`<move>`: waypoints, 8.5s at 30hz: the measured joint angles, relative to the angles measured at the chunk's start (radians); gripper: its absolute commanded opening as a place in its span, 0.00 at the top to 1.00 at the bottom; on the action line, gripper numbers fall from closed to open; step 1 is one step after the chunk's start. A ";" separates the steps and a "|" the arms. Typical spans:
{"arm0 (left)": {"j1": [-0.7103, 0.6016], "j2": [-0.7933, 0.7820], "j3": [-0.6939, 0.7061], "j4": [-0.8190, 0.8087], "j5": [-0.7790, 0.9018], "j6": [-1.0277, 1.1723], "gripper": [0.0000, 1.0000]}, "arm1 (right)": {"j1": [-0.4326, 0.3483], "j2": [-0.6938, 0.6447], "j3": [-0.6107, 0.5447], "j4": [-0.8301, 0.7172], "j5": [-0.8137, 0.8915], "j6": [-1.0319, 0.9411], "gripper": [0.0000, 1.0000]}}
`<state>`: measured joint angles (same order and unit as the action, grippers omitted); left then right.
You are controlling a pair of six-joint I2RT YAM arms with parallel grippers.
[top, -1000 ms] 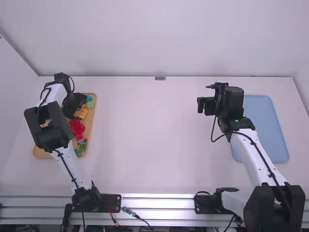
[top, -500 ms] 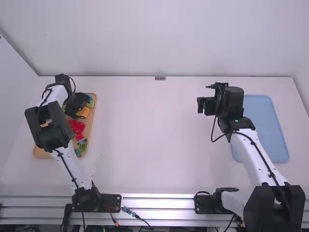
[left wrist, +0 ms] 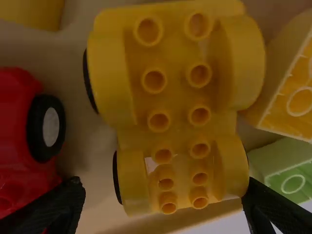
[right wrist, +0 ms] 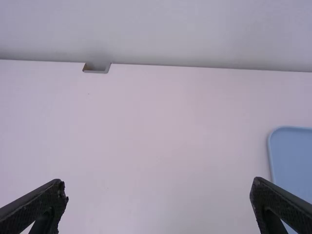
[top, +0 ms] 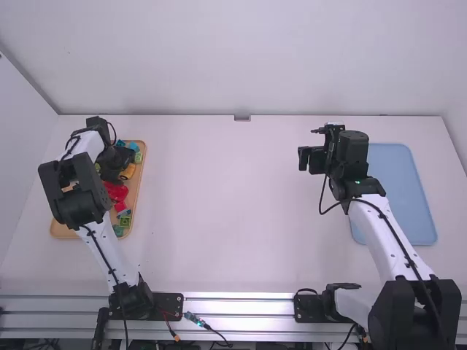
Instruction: Assemble lego blocks to make yellow taxi
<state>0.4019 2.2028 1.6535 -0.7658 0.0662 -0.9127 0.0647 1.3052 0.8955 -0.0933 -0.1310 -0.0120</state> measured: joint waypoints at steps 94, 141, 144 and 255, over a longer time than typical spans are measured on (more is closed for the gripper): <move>-0.668 -0.398 -0.229 -0.050 0.046 0.996 0.98 | 0.000 0.000 0.000 -0.003 0.000 -0.066 0.01; -0.911 -0.399 -0.610 0.201 0.170 1.855 0.62 | 0.000 0.000 0.000 0.000 0.000 -0.067 0.01; -0.911 -0.399 -0.618 0.203 0.170 1.851 0.60 | 0.000 0.000 0.000 0.000 0.000 -0.069 0.01; 0.476 -0.332 -0.194 -0.146 -0.010 0.108 0.00 | 0.000 0.000 0.000 0.007 -0.001 -0.083 0.01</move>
<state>0.8780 1.8706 1.4593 -0.9119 0.0563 -0.8043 0.0647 1.3052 0.8955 -0.0860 -0.1318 -0.0948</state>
